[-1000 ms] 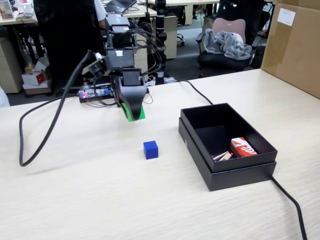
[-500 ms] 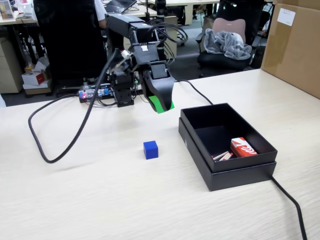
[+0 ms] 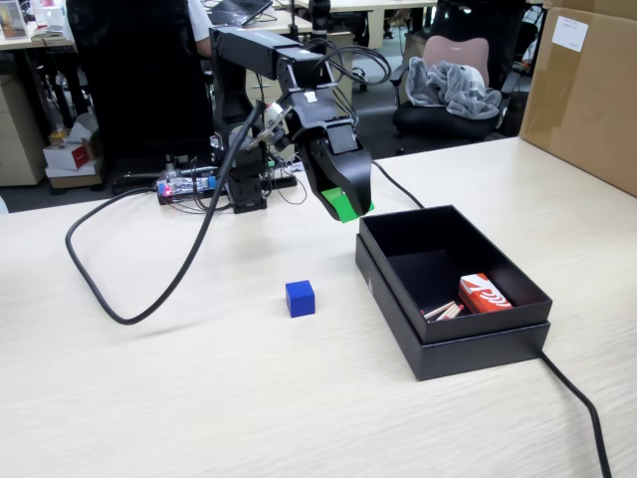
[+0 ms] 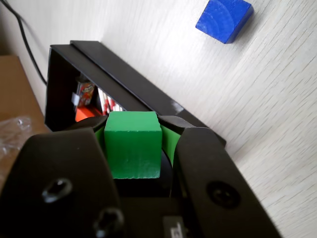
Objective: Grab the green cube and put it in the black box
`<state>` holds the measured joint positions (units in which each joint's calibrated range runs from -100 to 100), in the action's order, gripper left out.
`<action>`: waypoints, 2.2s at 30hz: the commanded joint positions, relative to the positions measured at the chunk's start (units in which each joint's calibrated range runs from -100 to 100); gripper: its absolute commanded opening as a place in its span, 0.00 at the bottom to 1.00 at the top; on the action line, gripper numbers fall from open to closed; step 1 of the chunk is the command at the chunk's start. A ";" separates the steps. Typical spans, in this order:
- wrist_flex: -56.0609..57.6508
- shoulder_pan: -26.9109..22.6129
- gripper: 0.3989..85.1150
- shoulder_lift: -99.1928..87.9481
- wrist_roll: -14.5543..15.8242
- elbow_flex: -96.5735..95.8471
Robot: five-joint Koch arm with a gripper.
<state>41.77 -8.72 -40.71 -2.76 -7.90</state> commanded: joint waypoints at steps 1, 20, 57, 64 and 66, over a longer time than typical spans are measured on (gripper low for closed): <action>-3.98 -0.59 0.01 1.07 0.29 2.37; -7.95 -2.83 0.01 6.46 1.22 2.46; -10.11 -8.45 0.04 36.98 4.30 9.35; -10.02 -8.45 0.35 40.43 4.15 8.35; -10.02 -8.45 0.43 40.54 4.15 8.26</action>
<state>31.01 -16.78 0.19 1.78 -0.41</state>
